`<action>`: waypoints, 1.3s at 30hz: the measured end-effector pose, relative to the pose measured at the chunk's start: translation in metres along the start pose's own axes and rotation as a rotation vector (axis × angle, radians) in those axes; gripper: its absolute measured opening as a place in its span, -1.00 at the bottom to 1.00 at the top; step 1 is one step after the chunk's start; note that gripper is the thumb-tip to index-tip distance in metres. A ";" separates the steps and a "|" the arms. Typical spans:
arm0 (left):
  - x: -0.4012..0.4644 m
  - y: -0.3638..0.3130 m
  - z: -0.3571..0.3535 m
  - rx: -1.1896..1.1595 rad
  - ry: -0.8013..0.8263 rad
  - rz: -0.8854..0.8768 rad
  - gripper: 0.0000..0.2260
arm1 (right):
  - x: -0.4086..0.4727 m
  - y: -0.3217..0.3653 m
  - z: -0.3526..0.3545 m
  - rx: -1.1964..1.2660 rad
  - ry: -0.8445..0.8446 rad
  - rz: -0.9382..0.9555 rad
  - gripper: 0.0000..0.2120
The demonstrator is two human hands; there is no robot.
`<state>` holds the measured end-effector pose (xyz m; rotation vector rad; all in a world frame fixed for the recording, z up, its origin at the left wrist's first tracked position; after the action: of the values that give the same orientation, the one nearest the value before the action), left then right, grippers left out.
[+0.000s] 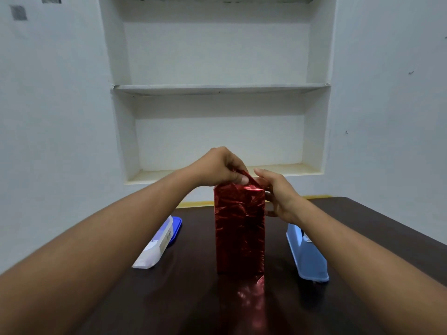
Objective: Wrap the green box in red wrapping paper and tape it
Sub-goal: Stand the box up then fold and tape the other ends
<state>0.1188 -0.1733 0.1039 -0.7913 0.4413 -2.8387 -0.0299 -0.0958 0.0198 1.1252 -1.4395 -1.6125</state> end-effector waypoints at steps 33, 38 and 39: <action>-0.022 0.050 -0.048 -0.824 -0.559 0.754 0.01 | -0.004 0.006 -0.010 -0.074 -0.053 -0.076 -0.81; -0.023 0.053 -0.050 -0.780 -0.624 0.745 -0.30 | -0.002 0.010 -0.016 -0.150 -0.035 -0.085 -0.61; -0.023 0.054 -0.049 -0.808 -0.632 0.746 -0.38 | 0.000 0.011 -0.016 -0.122 -0.045 -0.094 -0.55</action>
<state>0.1165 -0.2071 0.0352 -1.2303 1.4205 -1.5692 -0.0158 -0.1031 0.0301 1.1066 -1.3146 -1.7765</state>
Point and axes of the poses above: each hand's wrist, its own x-axis towards the middle knuckle, its own z-axis out of the back of the hand, y = z × x, the point moved 4 cm from there along x, towards the middle knuckle, and after that the axes turned 11 degrees about -z, right-handed, at the moved point
